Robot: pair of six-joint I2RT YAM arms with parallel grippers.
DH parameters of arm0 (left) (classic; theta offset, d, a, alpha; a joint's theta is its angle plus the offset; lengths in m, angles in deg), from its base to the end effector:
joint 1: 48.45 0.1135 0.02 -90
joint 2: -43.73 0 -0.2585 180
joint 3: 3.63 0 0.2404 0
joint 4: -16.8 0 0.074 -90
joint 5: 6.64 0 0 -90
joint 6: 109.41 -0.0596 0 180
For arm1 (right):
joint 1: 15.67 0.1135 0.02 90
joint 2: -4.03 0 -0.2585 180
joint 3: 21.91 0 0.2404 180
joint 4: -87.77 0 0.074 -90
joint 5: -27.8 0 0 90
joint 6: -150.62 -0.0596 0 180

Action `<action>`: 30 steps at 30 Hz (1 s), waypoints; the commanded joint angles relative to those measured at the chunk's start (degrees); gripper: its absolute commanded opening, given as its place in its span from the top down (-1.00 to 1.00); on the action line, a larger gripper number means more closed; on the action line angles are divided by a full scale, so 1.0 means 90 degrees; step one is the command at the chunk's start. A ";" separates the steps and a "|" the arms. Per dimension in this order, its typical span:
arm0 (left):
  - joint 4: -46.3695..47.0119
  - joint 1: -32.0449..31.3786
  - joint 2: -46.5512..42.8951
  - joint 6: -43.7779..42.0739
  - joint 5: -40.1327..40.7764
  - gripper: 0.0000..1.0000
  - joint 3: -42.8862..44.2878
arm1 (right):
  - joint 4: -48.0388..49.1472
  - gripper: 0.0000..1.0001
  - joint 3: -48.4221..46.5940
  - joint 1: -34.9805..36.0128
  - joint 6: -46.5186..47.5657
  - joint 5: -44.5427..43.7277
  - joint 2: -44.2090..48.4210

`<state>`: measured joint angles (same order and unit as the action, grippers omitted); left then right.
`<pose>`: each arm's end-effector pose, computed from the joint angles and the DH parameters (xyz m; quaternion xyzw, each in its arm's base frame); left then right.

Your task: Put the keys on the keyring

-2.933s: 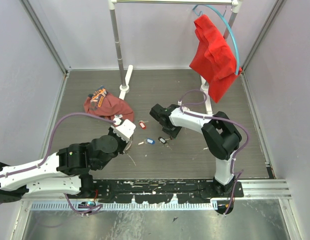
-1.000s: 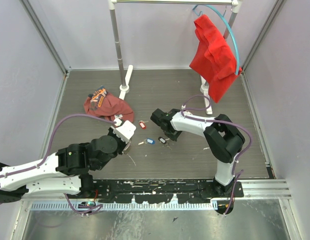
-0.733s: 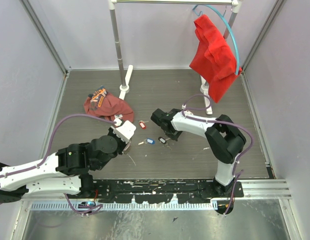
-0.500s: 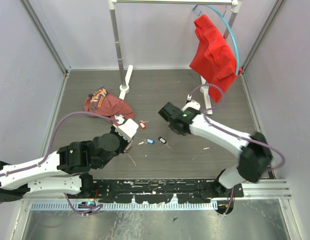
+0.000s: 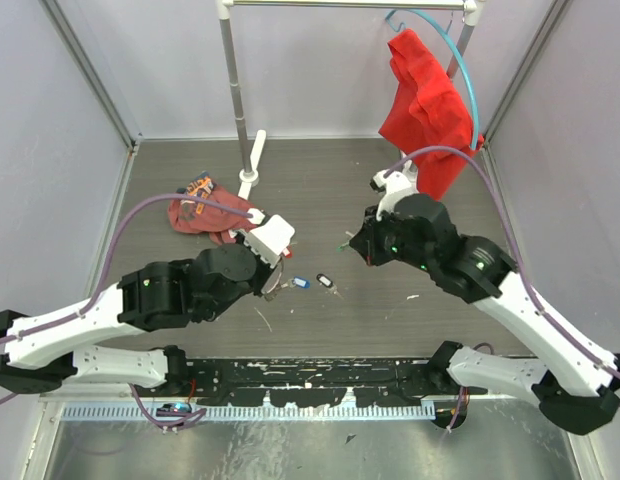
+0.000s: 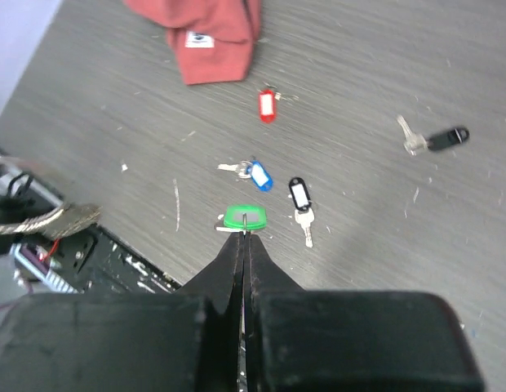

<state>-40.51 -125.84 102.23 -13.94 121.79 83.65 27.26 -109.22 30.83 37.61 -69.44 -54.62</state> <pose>0.0802 -0.1887 0.3920 0.3405 0.7557 -0.1072 0.5490 0.1497 0.1468 0.3793 -0.1475 0.8602 0.2311 0.4299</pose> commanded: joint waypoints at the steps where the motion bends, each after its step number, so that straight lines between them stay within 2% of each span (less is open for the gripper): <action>1: -0.0370 0.0015 0.0384 0.0069 -0.0251 1.00 0.0569 | 0.0579 0.99 -0.0226 0.0034 0.1582 0.1266 0.0500; 7: 0.0452 0.0017 0.0436 -0.0549 -0.0188 1.00 0.0642 | -0.0102 0.99 -0.1053 0.0032 0.2764 0.2215 0.0231; 14: 0.1501 0.0020 0.0629 -0.1719 0.0034 1.00 0.0800 | 0.0296 0.99 -0.1118 0.0034 0.3940 0.2903 0.0494; 20: 0.2251 0.0017 0.0834 -0.2457 -0.0068 1.00 0.0951 | 0.0703 0.99 -0.1134 0.0033 0.4448 0.2927 0.0741; 30: 0.2700 0.0014 0.1217 -0.2769 -0.0153 1.00 0.1432 | 0.1556 0.99 -0.1006 0.0032 0.4966 0.3021 0.0853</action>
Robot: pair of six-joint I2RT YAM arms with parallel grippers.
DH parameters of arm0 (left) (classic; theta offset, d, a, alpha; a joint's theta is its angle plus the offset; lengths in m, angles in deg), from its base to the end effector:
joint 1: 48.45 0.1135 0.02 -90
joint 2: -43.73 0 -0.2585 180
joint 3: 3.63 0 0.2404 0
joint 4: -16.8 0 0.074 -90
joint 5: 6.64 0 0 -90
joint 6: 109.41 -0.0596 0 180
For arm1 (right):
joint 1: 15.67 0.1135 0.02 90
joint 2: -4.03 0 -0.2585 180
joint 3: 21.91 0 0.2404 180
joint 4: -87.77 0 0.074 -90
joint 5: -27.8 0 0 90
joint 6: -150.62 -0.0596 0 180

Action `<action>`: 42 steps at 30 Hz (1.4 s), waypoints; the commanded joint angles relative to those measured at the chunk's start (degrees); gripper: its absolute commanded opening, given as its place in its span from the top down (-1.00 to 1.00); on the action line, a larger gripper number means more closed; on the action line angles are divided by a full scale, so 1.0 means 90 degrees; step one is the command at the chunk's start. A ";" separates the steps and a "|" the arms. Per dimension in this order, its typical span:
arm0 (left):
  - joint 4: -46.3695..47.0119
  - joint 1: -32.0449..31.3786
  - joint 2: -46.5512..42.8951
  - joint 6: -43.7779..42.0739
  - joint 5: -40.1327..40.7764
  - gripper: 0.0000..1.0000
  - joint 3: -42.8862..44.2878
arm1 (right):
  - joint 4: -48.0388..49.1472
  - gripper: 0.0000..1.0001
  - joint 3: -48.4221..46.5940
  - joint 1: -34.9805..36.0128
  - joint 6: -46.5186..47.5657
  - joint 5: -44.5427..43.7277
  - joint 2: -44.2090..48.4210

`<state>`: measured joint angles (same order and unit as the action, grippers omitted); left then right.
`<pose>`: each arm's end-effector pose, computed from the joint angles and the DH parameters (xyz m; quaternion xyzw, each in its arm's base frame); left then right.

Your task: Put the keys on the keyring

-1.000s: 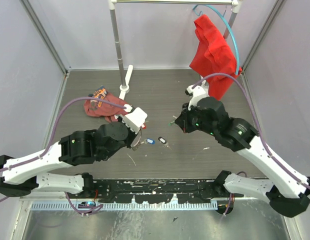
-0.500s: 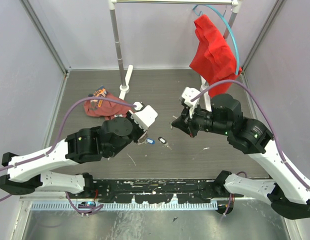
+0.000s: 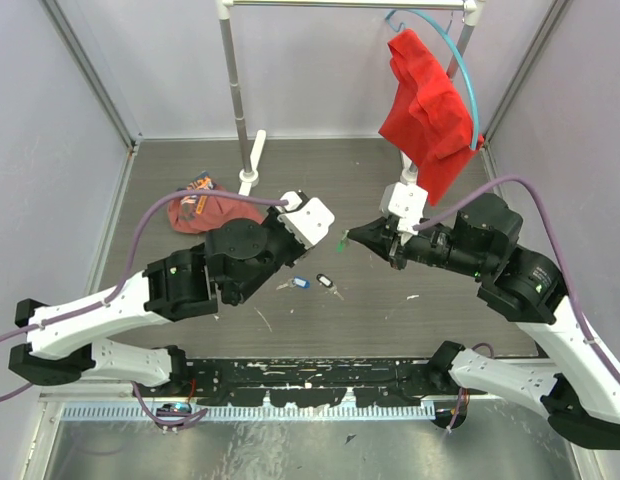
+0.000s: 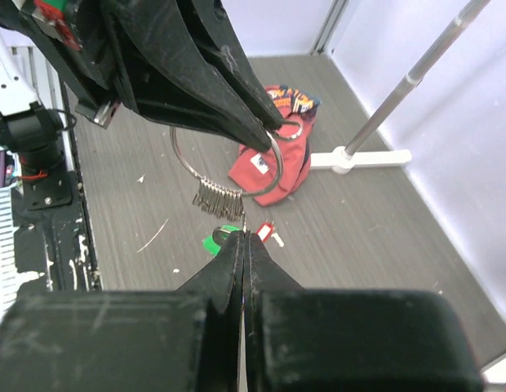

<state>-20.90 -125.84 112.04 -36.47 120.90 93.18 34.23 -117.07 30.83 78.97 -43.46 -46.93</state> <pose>0.0912 -0.2413 0.4490 0.3876 0.6428 -0.0965 0.6537 0.0950 0.1280 0.4607 -0.4922 0.5784 0.2757 0.5892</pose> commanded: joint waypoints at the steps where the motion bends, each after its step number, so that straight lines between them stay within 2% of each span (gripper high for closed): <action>1: 0.0551 0.0014 0.0171 -0.0272 -0.0066 1.00 0.0418 | 0.0820 0.99 -0.0126 0.0035 0.0464 0.0134 -0.0031; 15: 0.0846 0.0014 0.0166 0.0046 -0.0250 1.00 0.0488 | 0.1334 0.99 -0.0123 0.0037 0.0830 0.0110 -0.0241; 42: 0.0709 0.0014 0.0256 0.0138 -0.0275 1.00 0.0579 | 0.1624 0.99 -0.0134 0.0038 0.0715 0.0049 -0.0450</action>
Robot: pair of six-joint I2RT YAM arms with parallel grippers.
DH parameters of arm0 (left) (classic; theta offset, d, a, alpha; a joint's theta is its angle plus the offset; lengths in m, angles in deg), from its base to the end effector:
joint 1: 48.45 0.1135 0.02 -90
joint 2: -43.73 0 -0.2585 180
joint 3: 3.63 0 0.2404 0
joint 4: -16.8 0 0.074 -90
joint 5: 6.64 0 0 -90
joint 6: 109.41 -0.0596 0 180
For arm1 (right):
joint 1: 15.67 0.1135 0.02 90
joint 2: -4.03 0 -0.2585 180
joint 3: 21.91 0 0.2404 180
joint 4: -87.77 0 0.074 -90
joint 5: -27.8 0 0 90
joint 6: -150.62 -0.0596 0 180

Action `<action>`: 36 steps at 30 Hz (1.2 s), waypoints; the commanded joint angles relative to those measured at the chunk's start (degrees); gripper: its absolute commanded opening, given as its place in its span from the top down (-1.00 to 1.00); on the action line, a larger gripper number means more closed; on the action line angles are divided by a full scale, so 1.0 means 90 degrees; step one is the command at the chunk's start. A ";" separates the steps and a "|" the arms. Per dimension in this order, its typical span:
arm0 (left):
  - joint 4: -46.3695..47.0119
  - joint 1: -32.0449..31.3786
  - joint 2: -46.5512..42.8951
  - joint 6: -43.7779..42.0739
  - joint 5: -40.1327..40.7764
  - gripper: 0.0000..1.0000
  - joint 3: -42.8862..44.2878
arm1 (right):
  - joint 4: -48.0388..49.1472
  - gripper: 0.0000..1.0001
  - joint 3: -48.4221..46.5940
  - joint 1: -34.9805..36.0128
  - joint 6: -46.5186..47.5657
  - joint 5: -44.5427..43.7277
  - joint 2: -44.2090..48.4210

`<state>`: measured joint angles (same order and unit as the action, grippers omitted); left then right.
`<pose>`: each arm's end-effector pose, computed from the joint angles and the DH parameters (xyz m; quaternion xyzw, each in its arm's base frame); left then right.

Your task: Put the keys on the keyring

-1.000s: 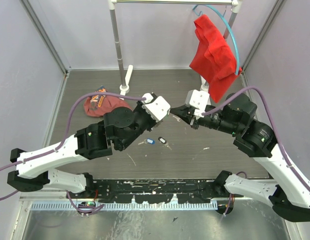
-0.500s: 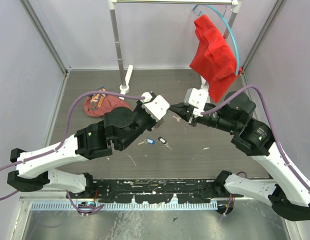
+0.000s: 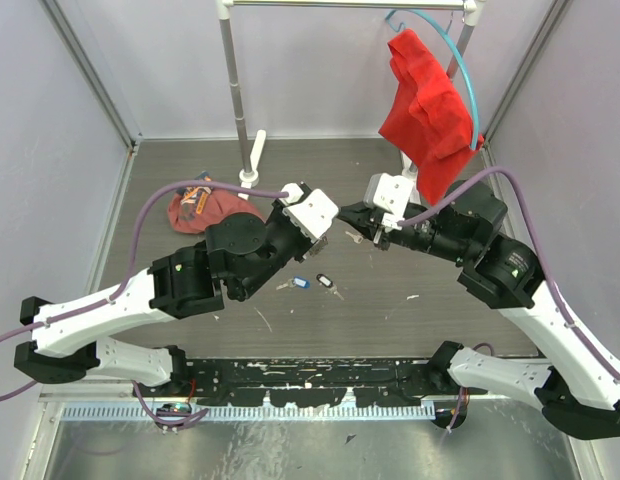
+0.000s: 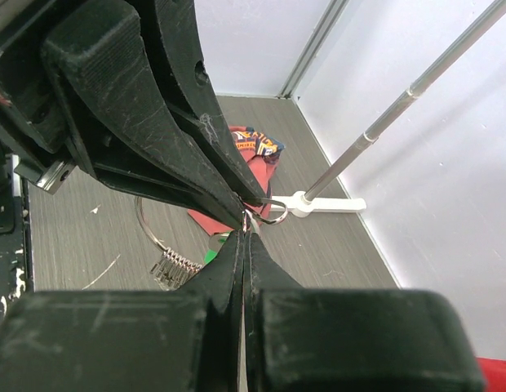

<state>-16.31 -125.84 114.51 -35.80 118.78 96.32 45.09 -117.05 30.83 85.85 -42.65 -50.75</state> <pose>0.0920 -0.2531 0.4663 0.3665 0.6274 -0.1383 0.6730 0.1123 0.1473 0.4751 -0.5117 0.5071 0.2463 0.6483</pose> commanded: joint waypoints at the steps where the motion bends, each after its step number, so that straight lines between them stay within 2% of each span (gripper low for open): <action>1: 0.0193 0.0014 -0.0022 0.0062 -0.0039 1.00 0.0227 | 0.0420 0.98 -0.0137 0.0032 -0.0055 -0.0043 -0.0031; 36: 0.0109 0.0019 -0.0004 0.0120 -0.0104 1.00 0.0256 | 0.0691 0.99 -0.0082 0.0038 -0.0216 -0.0539 0.0113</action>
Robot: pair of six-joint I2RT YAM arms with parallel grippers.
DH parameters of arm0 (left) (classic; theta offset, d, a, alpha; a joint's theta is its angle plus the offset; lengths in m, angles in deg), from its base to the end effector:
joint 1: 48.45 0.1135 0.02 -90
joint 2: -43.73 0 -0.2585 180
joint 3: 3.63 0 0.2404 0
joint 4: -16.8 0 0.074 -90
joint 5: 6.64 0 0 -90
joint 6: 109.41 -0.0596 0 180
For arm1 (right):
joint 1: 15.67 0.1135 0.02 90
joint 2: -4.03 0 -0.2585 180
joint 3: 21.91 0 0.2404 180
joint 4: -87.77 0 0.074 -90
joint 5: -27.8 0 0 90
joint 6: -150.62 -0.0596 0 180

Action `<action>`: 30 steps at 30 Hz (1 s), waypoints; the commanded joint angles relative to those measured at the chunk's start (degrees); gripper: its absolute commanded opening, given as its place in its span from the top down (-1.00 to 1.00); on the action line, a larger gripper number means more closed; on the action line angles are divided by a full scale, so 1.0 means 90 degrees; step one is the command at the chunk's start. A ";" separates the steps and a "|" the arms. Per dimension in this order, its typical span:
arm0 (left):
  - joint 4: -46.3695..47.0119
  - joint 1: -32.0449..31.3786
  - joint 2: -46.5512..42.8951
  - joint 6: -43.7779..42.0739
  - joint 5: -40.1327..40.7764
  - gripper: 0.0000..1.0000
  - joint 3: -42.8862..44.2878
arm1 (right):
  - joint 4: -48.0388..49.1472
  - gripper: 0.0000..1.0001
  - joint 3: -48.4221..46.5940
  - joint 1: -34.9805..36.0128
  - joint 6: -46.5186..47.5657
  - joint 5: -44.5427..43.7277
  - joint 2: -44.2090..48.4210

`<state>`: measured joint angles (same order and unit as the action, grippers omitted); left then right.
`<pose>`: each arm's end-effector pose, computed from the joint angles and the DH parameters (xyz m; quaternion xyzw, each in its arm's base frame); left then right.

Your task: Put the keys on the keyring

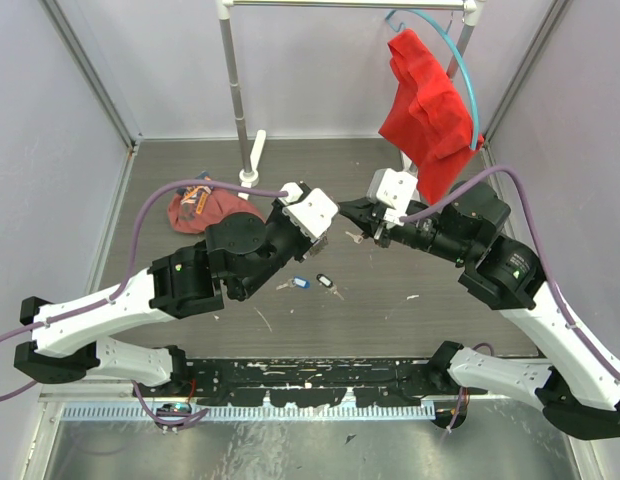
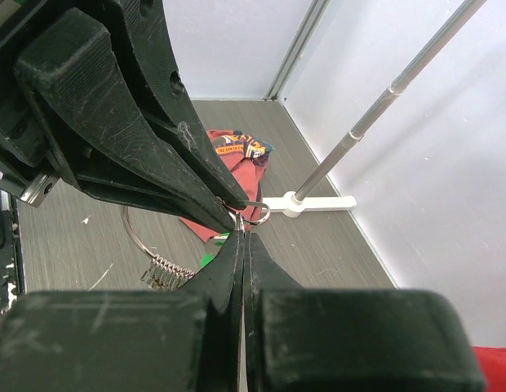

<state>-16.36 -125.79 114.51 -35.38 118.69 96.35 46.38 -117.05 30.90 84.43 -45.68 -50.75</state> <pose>0.0922 -0.2530 0.4664 0.3645 0.6287 -0.1410 0.6723 0.1150 0.1462 0.4780 -0.4892 0.5190 0.2373 0.6596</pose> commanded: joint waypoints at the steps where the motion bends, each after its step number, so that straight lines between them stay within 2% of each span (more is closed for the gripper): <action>1: 0.0110 0.0010 -0.0004 0.0067 -0.0097 1.00 0.0254 | 0.0543 0.99 -0.0079 0.0022 -0.0058 -0.0212 0.0115; 30: 0.0060 0.0009 0.0006 0.0094 -0.0112 1.00 0.0283 | 0.0638 0.98 0.0035 0.0021 -0.0096 -0.0842 0.0354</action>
<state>-16.05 -125.79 114.79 -35.21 117.29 96.35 46.75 -116.11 31.33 83.47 -49.07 -49.40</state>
